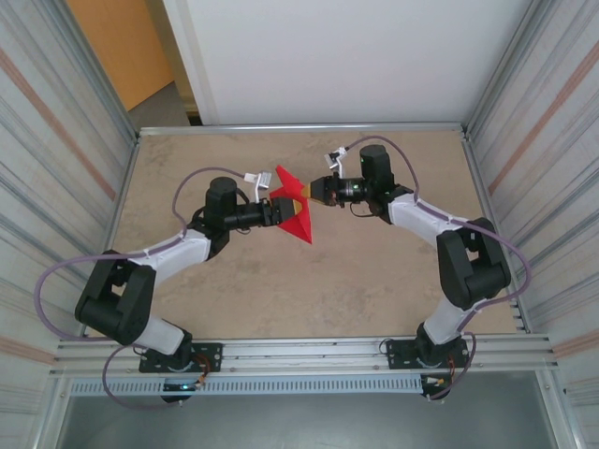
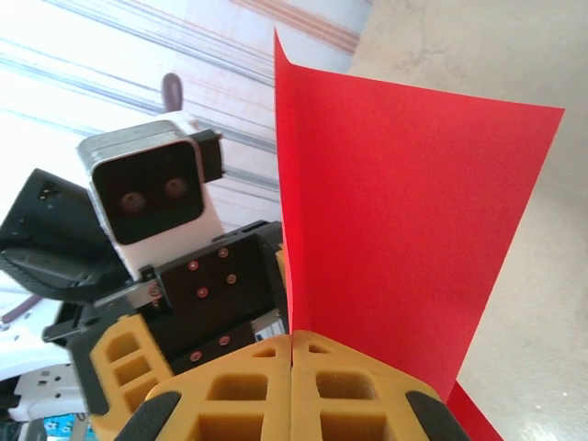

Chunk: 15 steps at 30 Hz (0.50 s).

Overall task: Fold a paper plane with a square sheet of paper (pick it up from the middle)
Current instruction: Turn over the paper at the center of the table.

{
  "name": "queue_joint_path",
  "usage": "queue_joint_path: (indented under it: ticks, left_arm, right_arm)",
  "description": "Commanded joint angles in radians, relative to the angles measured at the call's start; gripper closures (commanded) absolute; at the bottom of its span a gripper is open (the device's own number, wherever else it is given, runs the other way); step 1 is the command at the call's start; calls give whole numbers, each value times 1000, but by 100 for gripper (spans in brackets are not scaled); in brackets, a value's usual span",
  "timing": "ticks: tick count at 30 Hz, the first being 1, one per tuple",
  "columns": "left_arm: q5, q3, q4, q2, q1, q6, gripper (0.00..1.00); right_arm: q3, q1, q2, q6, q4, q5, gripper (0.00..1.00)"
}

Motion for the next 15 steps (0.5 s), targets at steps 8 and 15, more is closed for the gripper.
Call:
queue_joint_path:
  ticks: [8, 15]
  left_arm:
    - [40, 2, 135, -13, -14, 16, 58]
    - [46, 1, 166, -13, -15, -2, 74]
  right_arm:
    - [-31, -14, -58, 110, 125, -55, 94]
    - [-39, -25, -64, 112, 127, -53, 91]
